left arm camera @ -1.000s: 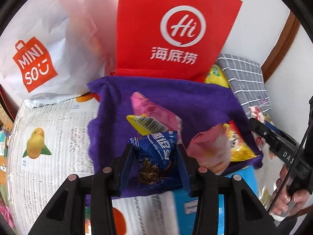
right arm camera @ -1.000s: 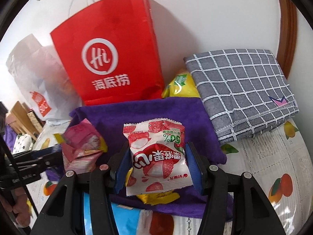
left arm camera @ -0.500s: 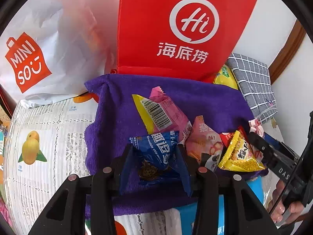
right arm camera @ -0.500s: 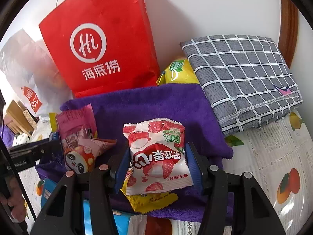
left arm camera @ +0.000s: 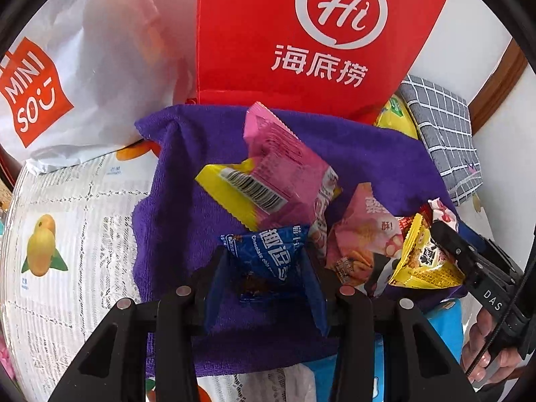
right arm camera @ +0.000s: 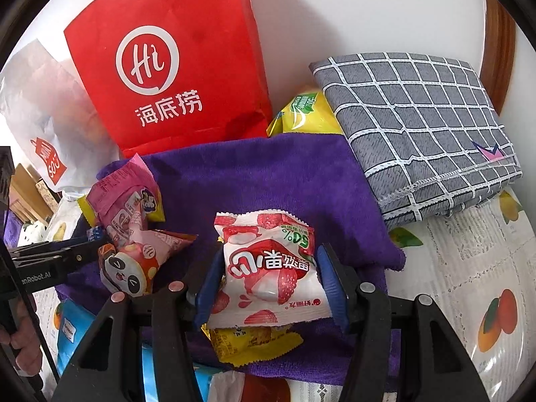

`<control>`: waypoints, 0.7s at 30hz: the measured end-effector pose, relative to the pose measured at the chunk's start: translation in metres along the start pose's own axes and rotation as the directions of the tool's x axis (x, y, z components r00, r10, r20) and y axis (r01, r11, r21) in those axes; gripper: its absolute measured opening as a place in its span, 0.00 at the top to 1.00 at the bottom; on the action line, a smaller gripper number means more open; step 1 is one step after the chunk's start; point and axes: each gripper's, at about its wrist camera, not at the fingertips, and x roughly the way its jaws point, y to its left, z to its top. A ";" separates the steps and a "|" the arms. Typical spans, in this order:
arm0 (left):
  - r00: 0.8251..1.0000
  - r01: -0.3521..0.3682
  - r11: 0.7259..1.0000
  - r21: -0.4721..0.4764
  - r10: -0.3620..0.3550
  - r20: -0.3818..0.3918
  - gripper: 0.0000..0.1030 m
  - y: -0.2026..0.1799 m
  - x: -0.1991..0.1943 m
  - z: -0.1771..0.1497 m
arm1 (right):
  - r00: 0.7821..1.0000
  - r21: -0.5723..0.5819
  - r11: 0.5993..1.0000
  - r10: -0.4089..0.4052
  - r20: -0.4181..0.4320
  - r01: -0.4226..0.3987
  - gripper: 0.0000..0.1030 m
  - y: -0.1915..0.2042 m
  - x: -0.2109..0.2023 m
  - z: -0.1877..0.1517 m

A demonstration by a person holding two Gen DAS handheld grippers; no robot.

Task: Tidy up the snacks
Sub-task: 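Open both tools to drop the dark blue and strawberry packets on the towel, then move both tools back over the remaining snacks on the sheet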

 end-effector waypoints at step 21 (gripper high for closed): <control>0.998 -0.042 0.999 0.004 0.043 -0.040 0.36 -0.015 -0.013 -0.021 | 0.986 -0.106 0.988 -0.099 0.133 0.113 0.17 0.003 -0.032 -0.019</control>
